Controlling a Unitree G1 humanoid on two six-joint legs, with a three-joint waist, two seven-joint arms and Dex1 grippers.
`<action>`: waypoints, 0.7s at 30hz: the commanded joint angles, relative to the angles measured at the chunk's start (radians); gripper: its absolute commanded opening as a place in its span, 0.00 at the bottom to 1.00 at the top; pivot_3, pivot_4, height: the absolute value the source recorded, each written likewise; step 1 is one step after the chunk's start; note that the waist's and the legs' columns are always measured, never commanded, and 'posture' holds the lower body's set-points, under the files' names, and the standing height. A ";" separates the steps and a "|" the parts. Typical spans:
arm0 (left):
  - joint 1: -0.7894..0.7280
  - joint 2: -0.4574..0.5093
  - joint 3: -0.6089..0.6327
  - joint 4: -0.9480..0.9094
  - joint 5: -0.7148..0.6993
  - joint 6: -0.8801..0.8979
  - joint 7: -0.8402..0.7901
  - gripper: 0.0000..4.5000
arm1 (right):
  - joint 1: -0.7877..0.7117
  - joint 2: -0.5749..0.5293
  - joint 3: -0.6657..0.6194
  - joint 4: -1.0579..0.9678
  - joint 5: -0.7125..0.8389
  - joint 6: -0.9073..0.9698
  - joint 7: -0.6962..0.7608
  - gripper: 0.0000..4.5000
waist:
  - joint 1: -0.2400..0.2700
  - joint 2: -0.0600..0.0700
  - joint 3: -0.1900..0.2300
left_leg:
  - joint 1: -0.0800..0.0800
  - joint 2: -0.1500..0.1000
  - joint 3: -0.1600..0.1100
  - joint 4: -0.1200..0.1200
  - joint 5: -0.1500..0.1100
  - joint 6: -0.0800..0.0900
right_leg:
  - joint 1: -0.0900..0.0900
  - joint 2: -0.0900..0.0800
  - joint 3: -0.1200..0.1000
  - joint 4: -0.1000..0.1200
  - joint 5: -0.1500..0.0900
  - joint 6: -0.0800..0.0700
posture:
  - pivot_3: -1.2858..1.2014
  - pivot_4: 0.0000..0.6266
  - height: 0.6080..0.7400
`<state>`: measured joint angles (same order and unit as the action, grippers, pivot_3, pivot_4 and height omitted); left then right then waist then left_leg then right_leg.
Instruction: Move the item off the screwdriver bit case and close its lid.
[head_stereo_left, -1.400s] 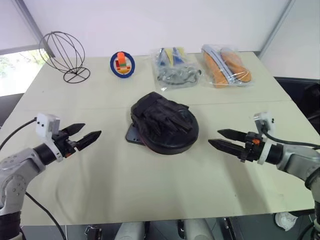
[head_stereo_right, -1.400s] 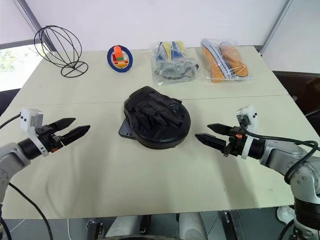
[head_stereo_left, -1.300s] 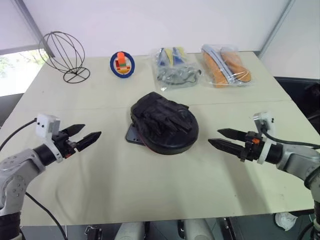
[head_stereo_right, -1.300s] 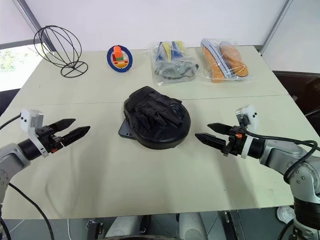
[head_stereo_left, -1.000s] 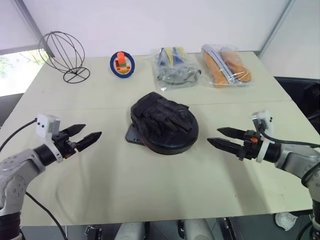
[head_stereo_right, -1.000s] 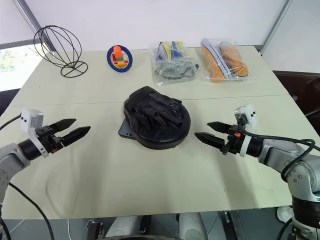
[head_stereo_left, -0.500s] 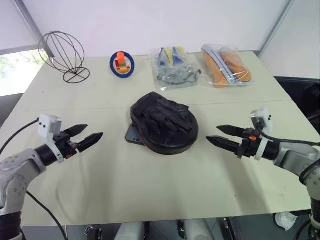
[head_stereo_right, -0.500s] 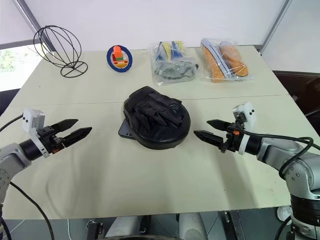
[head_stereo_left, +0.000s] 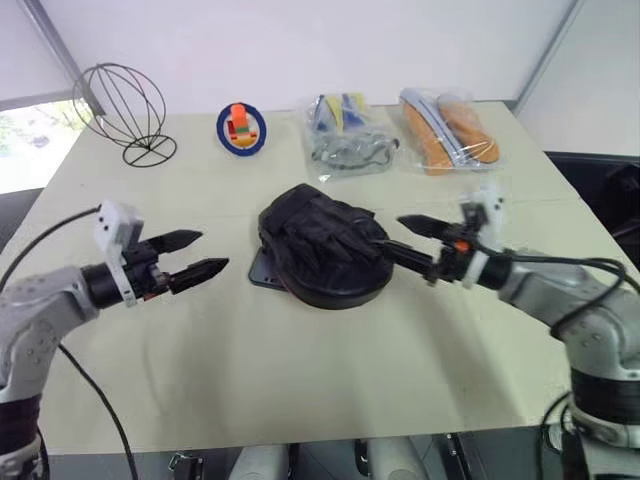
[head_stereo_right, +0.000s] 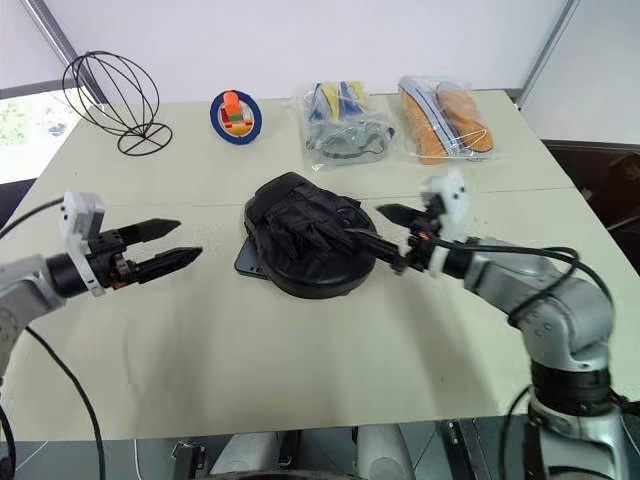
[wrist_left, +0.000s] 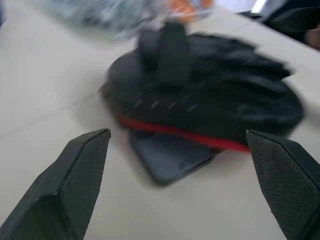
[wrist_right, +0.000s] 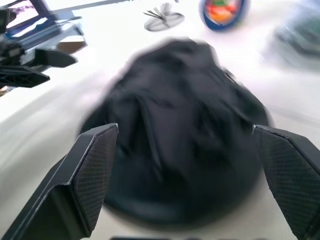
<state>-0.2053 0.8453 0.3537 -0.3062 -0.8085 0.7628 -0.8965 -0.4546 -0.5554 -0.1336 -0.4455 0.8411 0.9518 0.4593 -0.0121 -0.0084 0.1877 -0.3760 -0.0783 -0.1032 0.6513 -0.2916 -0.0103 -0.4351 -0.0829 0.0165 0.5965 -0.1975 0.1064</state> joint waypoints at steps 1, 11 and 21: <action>-0.030 0.016 -0.009 -0.043 -0.033 0.021 -0.008 1.00 | -0.037 0.051 0.042 -0.055 -0.019 0.001 -0.074 0.99 | 0.003 0.000 0.000 | 0.000 0.000 0.000 0.000 0.000 0.000 | 0.000 0.000 0.000 0.000 0.000 0.000 | 0.52 0.24 1.00; -0.061 0.006 0.007 -0.085 -0.087 0.058 0.038 1.00 | 0.012 0.062 0.285 -0.028 -0.216 -0.058 -0.065 0.99 | 0.000 0.000 0.000 | -0.005 0.000 0.001 -0.001 0.002 -0.002 | -0.007 0.001 0.001 0.002 0.001 -0.001 | 0.52 0.24 1.00; -0.054 -0.018 0.003 -0.064 -0.066 0.029 0.086 1.00 | -0.002 0.092 0.358 0.058 -0.348 -0.140 -0.002 0.47 | -0.005 -0.001 -0.001 | 0.003 0.001 0.003 -0.001 0.002 -0.002 | -0.001 0.003 0.002 0.003 0.001 -0.002 | 0.52 0.24 1.00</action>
<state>-0.2498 0.8299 0.3315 -0.3634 -0.8781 0.8147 -0.8197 -0.4569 -0.4731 0.2011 -0.4070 0.5067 0.8006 0.4478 -0.0171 -0.0096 0.1867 -0.3733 -0.0766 -0.1005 0.6503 -0.2900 -0.0125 -0.4356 -0.0799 0.0183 0.5992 -0.1963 0.1047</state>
